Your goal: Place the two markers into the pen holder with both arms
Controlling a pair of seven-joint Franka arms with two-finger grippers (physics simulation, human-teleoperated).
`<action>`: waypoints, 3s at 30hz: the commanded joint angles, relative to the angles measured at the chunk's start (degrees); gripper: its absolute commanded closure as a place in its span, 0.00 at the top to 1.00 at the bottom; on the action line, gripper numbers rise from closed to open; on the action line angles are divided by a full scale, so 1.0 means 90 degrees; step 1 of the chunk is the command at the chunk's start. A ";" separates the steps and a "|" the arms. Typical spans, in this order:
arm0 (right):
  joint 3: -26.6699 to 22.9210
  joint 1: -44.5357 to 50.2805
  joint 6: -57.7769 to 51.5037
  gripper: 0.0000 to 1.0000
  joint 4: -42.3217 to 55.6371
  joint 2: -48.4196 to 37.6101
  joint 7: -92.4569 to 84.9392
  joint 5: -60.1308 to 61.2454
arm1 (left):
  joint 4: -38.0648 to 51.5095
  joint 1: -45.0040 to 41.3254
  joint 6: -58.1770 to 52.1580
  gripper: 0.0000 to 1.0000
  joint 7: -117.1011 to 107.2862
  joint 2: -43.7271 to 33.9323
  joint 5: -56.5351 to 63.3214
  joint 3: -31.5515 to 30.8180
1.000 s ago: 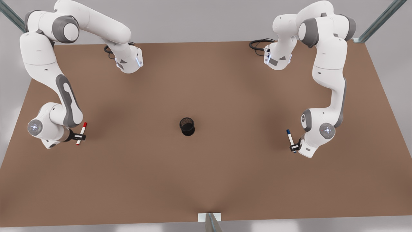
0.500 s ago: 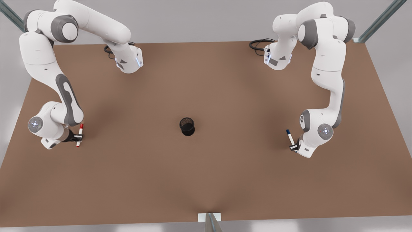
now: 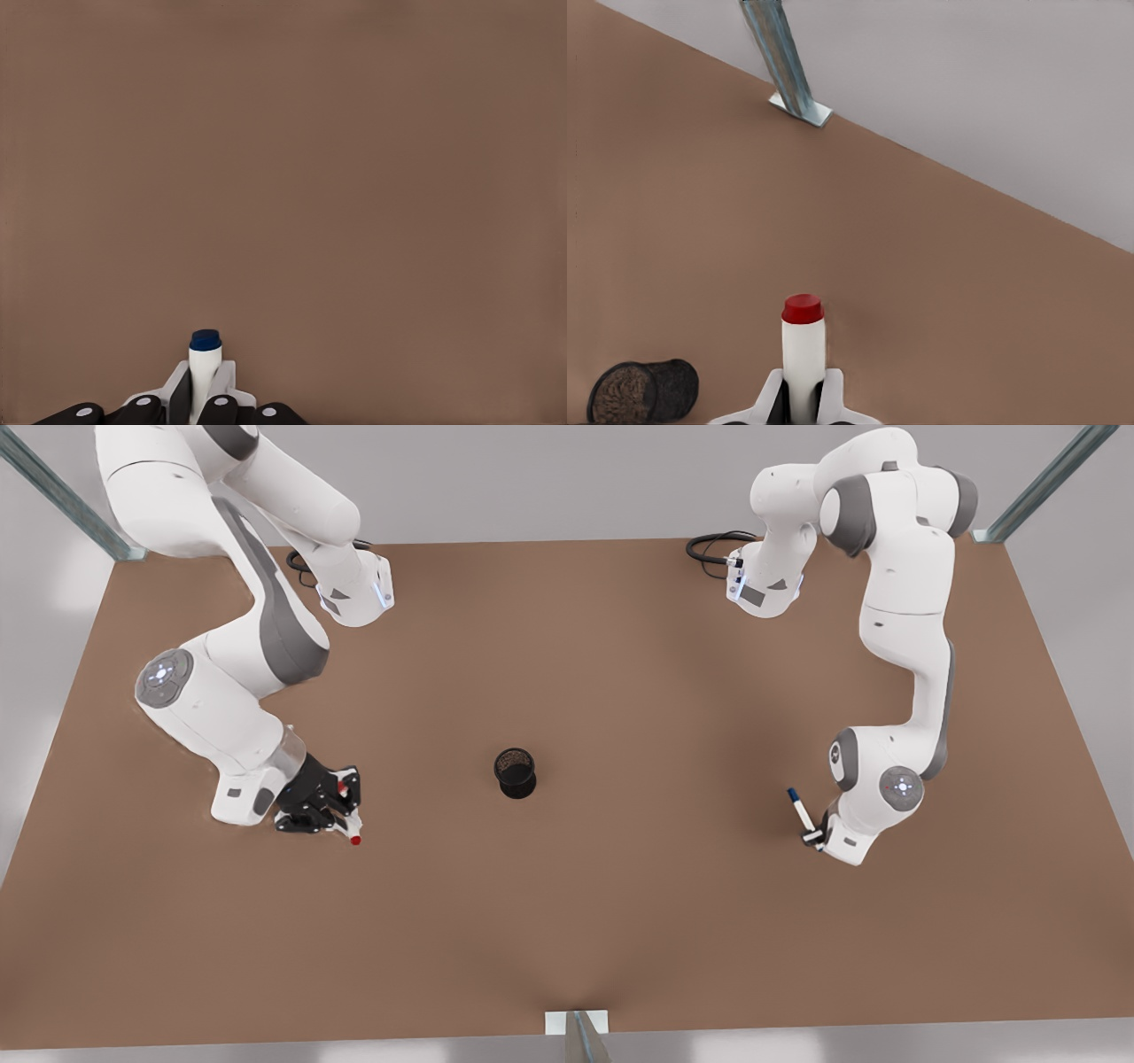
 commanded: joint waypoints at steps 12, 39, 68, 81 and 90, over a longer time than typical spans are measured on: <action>0.0071 0.2125 0.2700 0.21 -0.0968 0.1586 0.9235 -0.6141 | 0.1375 -0.0011 -0.2326 0.21 0.0046 -0.0542 -0.0140 -0.0646; 0.0159 0.2389 0.2388 1.00 -0.2814 0.1469 1.5671 -1.0800 | 0.1375 -0.0001 -0.2454 0.21 0.0046 -0.0347 -0.0121 -0.0627; -0.5750 0.3912 -0.1890 1.00 -0.0694 -0.2115 0.1150 0.0431 | 0.1951 -0.2423 0.2263 0.21 1.4030 -0.0239 -0.8880 -0.2443; -0.5750 0.3619 -0.1890 1.00 -0.0704 -0.2105 -0.0842 0.0441 | 0.1971 -0.3058 0.3152 0.21 1.4020 0.0581 -0.9476 -0.2424; -0.5750 0.3609 -0.1890 1.00 -0.0704 -0.2105 -0.0842 0.0441 | 0.2000 -0.3253 0.3386 0.21 1.3894 0.0523 -0.9662 -0.2433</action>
